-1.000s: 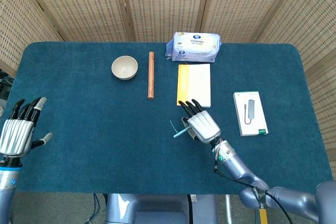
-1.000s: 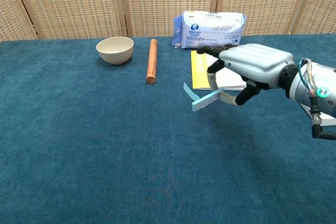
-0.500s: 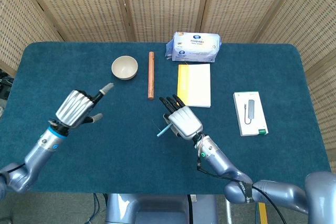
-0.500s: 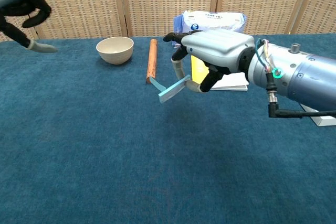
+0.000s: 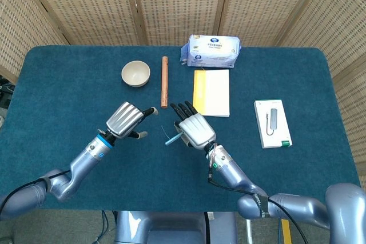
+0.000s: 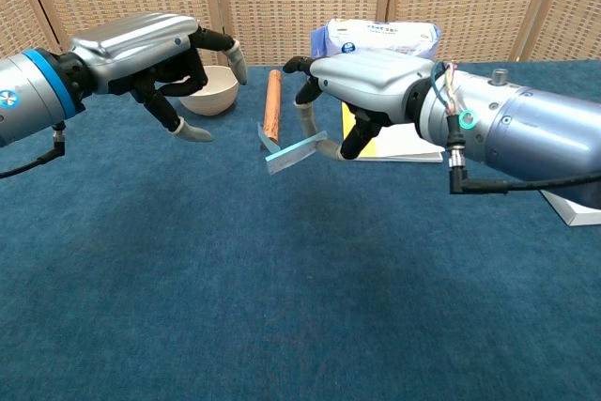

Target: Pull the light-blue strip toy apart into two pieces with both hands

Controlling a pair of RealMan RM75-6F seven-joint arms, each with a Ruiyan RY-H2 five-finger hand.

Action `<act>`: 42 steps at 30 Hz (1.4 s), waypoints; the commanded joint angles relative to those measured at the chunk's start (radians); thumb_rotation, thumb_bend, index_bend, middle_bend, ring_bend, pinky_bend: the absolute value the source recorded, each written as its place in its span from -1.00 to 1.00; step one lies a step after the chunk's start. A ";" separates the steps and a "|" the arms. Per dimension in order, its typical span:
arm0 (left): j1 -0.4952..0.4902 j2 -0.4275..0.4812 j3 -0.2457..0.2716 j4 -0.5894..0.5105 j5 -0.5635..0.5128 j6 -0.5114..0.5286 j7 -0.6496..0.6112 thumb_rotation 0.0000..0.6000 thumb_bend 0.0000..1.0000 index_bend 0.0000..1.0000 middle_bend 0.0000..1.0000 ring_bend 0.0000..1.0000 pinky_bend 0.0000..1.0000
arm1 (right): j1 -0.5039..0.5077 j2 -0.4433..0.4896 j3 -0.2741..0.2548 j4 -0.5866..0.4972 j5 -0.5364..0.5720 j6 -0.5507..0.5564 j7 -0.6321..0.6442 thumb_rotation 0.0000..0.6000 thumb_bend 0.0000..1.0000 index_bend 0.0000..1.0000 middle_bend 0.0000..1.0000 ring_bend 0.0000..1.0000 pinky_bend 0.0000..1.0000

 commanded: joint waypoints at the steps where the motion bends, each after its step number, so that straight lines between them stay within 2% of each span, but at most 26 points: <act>1: -0.014 -0.015 0.001 -0.009 -0.017 -0.006 0.024 1.00 -0.80 -0.21 0.88 0.99 0.93 | 0.005 0.009 0.002 -0.016 0.014 0.004 -0.006 1.00 0.03 0.22 -1.00 -1.00 -1.00; 10: -0.043 -0.066 0.004 -0.001 -0.057 -0.011 0.032 1.00 -0.34 -0.06 0.88 0.99 0.93 | 0.013 0.020 -0.012 -0.050 0.029 0.025 -0.019 1.00 0.09 0.22 -1.00 -1.00 -1.00; 31: -0.071 -0.108 0.034 0.041 -0.082 -0.003 -0.028 1.00 -0.25 0.07 0.88 0.99 0.93 | 0.020 0.041 -0.031 -0.071 0.048 0.052 -0.016 1.00 0.13 0.22 -1.00 -1.00 -1.00; 42: -0.081 -0.117 0.032 0.032 -0.106 -0.011 -0.006 1.00 -0.03 0.25 0.88 0.99 0.93 | 0.021 0.056 -0.035 -0.077 0.049 0.055 -0.006 1.00 0.14 0.22 -1.00 -1.00 -1.00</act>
